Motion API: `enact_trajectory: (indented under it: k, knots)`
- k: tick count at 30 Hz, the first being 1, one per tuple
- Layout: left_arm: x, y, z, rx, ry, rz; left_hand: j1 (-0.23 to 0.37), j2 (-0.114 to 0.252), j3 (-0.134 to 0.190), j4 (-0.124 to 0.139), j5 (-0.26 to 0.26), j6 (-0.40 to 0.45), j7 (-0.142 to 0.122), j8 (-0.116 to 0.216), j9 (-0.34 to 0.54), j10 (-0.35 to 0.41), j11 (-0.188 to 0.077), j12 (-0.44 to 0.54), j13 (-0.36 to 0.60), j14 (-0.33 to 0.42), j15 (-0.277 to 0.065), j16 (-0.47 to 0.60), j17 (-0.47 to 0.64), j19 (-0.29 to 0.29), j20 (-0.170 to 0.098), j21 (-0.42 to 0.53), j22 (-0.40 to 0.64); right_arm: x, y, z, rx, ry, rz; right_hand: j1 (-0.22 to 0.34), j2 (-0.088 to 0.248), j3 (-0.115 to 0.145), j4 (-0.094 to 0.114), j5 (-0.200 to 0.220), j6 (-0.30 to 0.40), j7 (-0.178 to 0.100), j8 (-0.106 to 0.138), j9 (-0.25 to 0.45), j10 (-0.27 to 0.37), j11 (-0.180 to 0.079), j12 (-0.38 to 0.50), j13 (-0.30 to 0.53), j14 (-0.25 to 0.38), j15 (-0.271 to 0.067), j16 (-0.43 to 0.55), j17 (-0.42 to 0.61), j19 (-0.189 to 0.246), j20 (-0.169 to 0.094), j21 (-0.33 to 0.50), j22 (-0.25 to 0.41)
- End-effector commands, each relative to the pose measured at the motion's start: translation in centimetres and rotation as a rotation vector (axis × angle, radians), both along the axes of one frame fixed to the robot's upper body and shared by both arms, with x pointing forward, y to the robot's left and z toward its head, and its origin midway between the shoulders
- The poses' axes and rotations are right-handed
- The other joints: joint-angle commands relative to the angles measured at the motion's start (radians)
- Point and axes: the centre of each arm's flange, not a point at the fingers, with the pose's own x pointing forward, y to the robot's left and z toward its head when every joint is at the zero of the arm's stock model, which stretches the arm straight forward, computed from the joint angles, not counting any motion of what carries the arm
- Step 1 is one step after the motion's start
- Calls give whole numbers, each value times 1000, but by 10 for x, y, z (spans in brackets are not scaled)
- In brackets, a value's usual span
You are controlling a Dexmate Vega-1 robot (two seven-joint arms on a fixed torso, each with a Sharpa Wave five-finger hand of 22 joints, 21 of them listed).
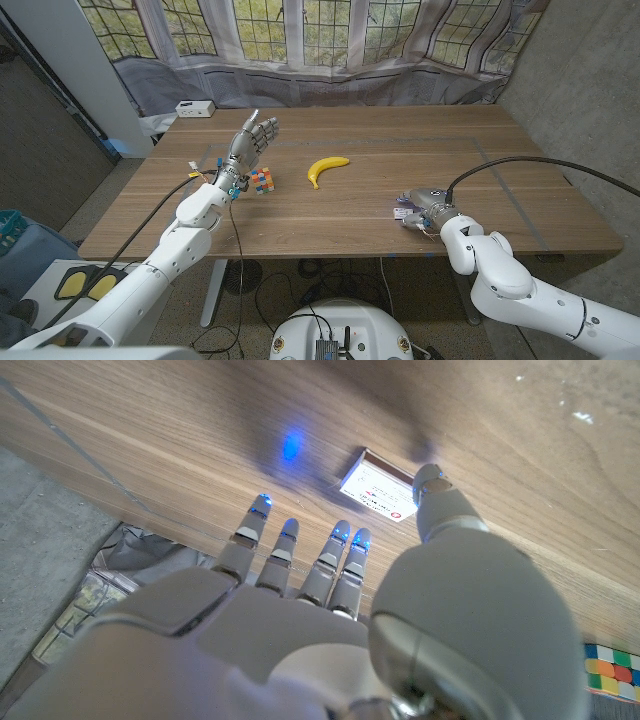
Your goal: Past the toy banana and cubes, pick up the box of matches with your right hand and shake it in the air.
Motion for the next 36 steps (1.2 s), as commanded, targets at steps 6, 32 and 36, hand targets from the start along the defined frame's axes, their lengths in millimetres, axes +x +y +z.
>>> enact_trajectory:
  k: [6,32,36]
  knots:
    - [2,-1,-1,4,9,0,-4,10,2,-4,-2,11,-1,6,5,8,-6,-3,2,1,-8,1,6,-2,5,-2,3,3,4,-10,-30,-11,-12,15,5,-1,2,6,23,-7,8,5,27,-1,11,1,29,-5,12,4,17,-1,9,5]
    - [-3,3,-11,-12,18,12,-6,11,2,-7,-2,10,-3,5,5,8,-9,-4,2,1,-9,1,6,-6,11,-3,3,10,9,-25,-100,-16,-33,48,27,-14,4,7,168,-13,45,8,170,-3,39,7,131,-31,42,8,94,-16,18,5]
    - [-4,4,-11,-12,17,13,-6,11,2,-7,-2,10,-4,5,5,8,-10,-4,2,-1,-10,0,6,-7,12,-3,3,11,10,-26,-105,-20,-30,59,34,-16,4,7,194,-14,52,10,197,-4,45,11,151,-38,47,9,115,-12,21,5]
